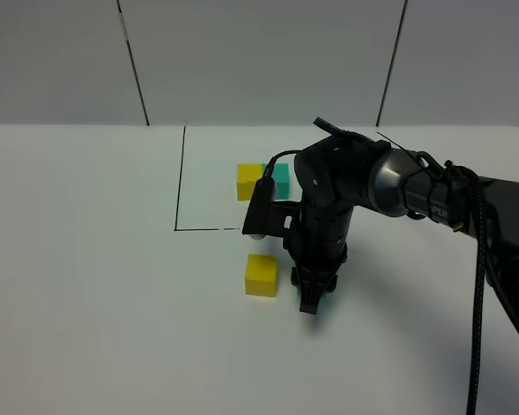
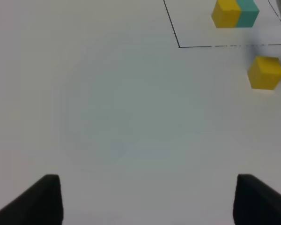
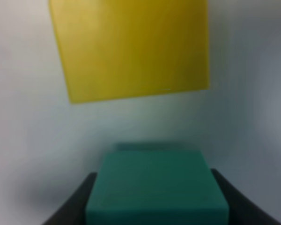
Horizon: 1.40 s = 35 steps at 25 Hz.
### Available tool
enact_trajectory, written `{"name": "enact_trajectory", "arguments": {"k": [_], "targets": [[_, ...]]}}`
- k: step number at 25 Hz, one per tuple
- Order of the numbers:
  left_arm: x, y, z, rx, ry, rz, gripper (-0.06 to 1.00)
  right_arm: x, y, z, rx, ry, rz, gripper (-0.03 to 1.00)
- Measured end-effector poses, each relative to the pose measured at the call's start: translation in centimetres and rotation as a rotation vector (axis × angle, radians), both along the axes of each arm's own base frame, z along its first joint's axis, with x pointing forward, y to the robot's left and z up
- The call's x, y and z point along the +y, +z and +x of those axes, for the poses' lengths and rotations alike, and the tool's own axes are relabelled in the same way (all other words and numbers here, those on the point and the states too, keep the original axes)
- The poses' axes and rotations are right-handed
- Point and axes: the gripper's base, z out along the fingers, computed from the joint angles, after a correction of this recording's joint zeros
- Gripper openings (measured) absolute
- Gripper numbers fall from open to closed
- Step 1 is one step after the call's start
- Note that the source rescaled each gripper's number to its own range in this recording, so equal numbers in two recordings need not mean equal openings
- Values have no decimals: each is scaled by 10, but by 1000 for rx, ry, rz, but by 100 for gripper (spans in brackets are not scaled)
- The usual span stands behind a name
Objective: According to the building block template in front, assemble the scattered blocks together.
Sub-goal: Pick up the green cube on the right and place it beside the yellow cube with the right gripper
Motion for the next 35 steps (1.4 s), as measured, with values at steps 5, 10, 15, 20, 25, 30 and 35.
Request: {"name": "enact_trajectory", "arguments": {"k": [5,10,15,20,25,30,35], "targets": [[0,0,0,0,0,0,65,1,-10,0,19,-16,1,0],[0,0,0,0,0,0,65,2,-10,0,17,-20,9,0],[0,0,0,0,0,0,65,7,-10,-1,17,-26,36,0],[0,0,0,0,0,0,65,13,-12,-5,12,-10,40,0],[0,0,0,0,0,0,65,13,-13,-5,15,-12,41,0],[0,0,0,0,-1,1,65,13,-13,-4,10,-5,36,0],[0,0,0,0,-1,0,65,14,-13,-5,2,18,30,0]]}}
